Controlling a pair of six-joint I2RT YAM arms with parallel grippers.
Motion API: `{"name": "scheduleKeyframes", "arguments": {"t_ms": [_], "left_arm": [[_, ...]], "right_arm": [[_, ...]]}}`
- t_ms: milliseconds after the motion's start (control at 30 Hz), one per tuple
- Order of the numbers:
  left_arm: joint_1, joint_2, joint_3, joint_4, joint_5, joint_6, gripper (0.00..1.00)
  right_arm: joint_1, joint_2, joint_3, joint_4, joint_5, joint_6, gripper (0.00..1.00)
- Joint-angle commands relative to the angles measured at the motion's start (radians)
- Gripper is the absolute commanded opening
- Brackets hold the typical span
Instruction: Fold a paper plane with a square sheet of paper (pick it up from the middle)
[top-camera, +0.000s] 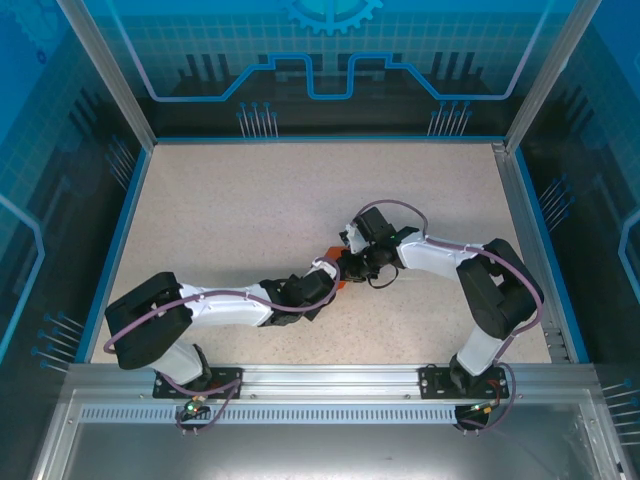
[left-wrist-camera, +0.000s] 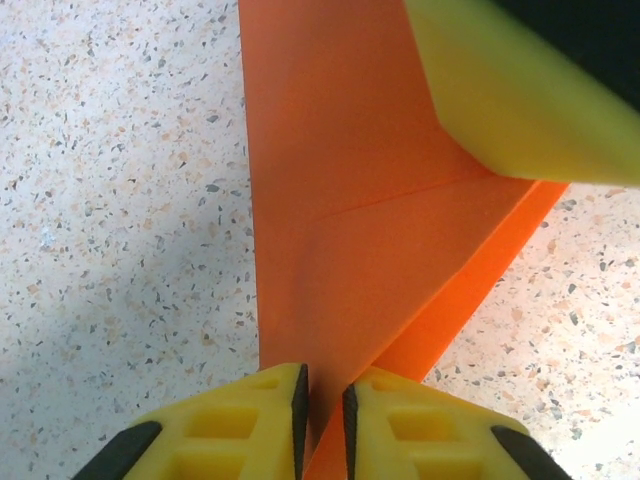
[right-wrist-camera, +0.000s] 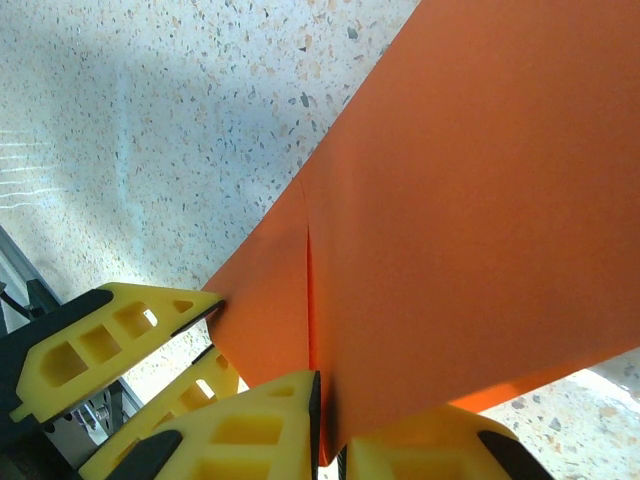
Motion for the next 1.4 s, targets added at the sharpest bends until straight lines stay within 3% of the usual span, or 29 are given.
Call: {"name": "scheduleKeyframes", "arguments": {"t_ms": [0,333,533,733,1167,1367], "left_arm": [[-0.006,0.006,0.016,-0.02,0.0,-0.009,0.15],[0.001,0.05,0.017,0.005,0.077,-0.008,0.05],[0.075,0.028,0.005,0.04,0.26,-0.05,0.05],[0.175,-0.005,-0.004,0.073,0.478,-0.086,0.06],[0.339,0.035,-0.057,0.247,0.826,-0.243,0.06],[0.371,0.064,-0.083,0.301,0.87,-0.283,0.07]], "right_arm": [[0.014,0.013,0.03,-0.006,-0.012,0.003,0.15],[0.004,-0.031,0.033,-0.011,0.026,0.011,0.23],[-0.025,-0.12,-0.014,-0.014,0.062,0.008,0.33],[-0.045,-0.215,-0.073,0.01,0.073,0.007,0.36],[-0.015,-0.156,-0.104,0.14,-0.023,0.032,0.26],[0.004,-0.075,-0.037,0.175,-0.032,0.05,0.22]]}}
